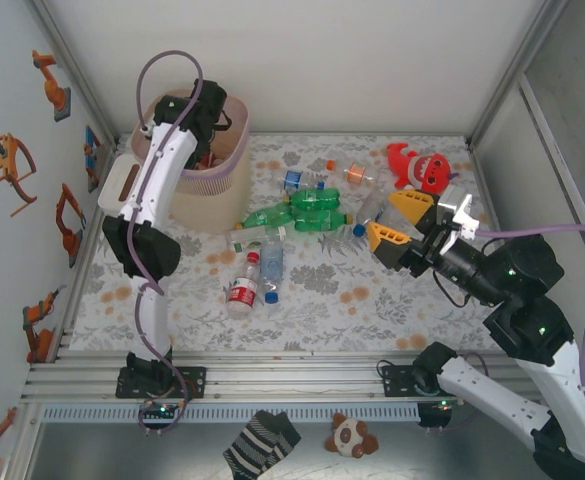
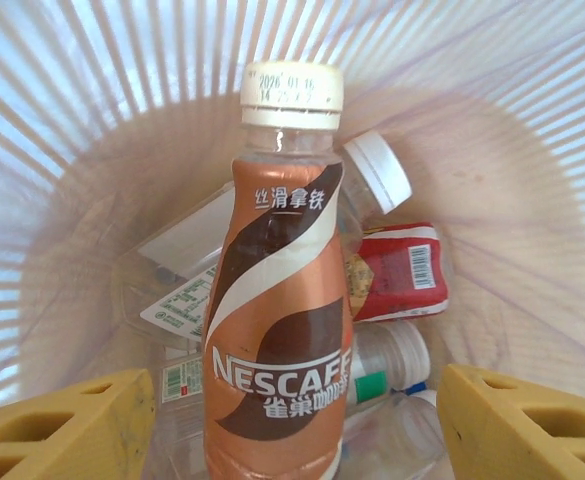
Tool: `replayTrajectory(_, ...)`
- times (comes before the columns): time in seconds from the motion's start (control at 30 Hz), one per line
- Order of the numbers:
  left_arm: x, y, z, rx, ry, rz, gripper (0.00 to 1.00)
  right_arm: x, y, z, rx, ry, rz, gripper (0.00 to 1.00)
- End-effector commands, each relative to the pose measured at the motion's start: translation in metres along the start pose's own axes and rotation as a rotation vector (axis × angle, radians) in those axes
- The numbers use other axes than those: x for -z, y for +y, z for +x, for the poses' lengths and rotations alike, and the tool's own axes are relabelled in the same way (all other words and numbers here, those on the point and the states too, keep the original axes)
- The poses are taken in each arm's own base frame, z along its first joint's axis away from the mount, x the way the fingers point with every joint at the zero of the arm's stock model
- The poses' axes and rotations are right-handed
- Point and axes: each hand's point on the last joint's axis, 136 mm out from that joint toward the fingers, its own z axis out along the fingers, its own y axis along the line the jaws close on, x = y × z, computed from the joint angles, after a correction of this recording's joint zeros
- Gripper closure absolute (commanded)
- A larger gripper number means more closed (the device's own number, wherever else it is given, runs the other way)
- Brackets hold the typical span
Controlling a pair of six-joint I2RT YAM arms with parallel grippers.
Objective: Put the plastic bottles in the bin
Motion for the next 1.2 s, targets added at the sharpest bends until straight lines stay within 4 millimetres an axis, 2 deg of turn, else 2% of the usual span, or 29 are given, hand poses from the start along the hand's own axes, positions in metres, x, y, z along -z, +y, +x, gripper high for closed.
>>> replayTrajectory(0.0, 0.034, -0.002, -0.026, -0.009, -0.020, 0.086, 0.27, 0.001, 0.002, -0.011, 0.001, -0.032, -0.003, 0.33)
replayTrajectory(0.13, 0.048, -0.014, -0.032, -0.070, -0.015, 0.169, 0.29, -0.001, 0.001, -0.009, -0.003, -0.025, -0.001, 0.33)
replayTrajectory(0.23, 0.060, -0.031, -0.031, -0.170, -0.006, 0.270, 0.31, -0.002, -0.001, -0.007, -0.005, -0.019, 0.005, 0.33)
replayTrajectory(0.33, 0.073, -0.039, -0.032, -0.266, -0.012, 0.353, 0.32, -0.004, -0.003, -0.003, -0.007, -0.009, 0.015, 0.33)
replayTrajectory(0.47, 0.090, -0.052, -0.024, -0.426, -0.012, 0.500, 0.32, -0.009, -0.009, 0.005, -0.013, 0.016, 0.039, 0.33)
replayTrajectory(0.57, 0.103, -0.052, -0.018, -0.518, -0.029, 0.606, 0.31, -0.014, -0.016, 0.013, -0.020, 0.044, 0.069, 0.33)
replayTrajectory(0.67, 0.123, -0.049, -0.015, -0.562, -0.061, 0.750, 0.31, -0.019, -0.026, 0.023, -0.027, 0.085, 0.114, 0.33)
replayTrajectory(0.83, 0.154, -0.027, -0.005, -0.666, -0.080, 0.931, 0.31, -0.028, -0.031, 0.036, -0.034, 0.118, 0.125, 0.33)
replayTrajectory(1.03, 0.194, 0.000, 0.019, -0.801, -0.024, 1.133, 0.31, -0.039, -0.037, 0.047, -0.039, 0.145, 0.139, 0.33)
replayTrajectory(1.17, 0.207, 0.025, 0.040, -0.880, 0.035, 1.186, 0.31, -0.045, -0.038, 0.049, -0.042, 0.152, 0.133, 0.33)
